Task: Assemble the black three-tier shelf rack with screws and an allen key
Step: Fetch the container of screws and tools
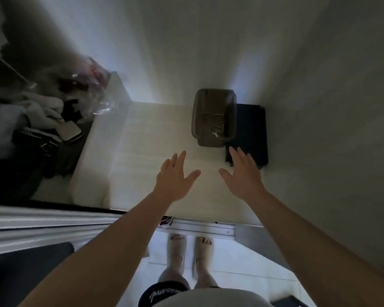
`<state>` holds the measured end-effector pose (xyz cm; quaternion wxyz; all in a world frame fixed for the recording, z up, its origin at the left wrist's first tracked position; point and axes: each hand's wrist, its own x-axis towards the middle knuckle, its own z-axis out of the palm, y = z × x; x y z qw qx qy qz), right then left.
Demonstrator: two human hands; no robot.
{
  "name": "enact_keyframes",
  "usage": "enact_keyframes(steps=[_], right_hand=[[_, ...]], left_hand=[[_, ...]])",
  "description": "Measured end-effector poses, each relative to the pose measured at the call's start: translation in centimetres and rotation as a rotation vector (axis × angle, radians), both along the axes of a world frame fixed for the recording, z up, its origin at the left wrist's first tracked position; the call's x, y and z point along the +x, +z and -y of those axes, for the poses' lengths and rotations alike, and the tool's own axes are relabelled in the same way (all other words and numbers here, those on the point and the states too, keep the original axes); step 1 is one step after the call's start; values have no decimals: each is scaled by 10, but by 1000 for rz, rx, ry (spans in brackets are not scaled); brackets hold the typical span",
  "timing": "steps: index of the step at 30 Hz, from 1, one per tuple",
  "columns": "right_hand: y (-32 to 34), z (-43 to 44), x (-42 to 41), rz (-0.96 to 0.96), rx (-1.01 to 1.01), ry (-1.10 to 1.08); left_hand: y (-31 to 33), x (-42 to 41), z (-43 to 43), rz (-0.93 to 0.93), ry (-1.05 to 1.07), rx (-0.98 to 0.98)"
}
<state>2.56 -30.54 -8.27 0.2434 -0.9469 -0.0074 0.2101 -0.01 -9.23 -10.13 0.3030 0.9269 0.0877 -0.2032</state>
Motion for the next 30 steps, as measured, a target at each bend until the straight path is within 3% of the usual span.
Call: enact_keyframes(steps=[7, 10, 18, 26, 30], right_hand=[[-34, -7, 81, -98, 65, -146], [-51, -6, 104, -139, 193, -225], [-67, -6, 115, -144, 388, -402], [-37, -14, 71, -220, 473, -379], [-11, -14, 37, -168, 363, -339]], left_hand=[[-48, 110, 11, -143, 235, -340], [-64, 147, 20, -190, 412, -507], [-67, 173, 33, -199, 735, -770], [-30, 137, -6, -208, 753, -743], [-10, 95, -42, -224, 677, -659]])
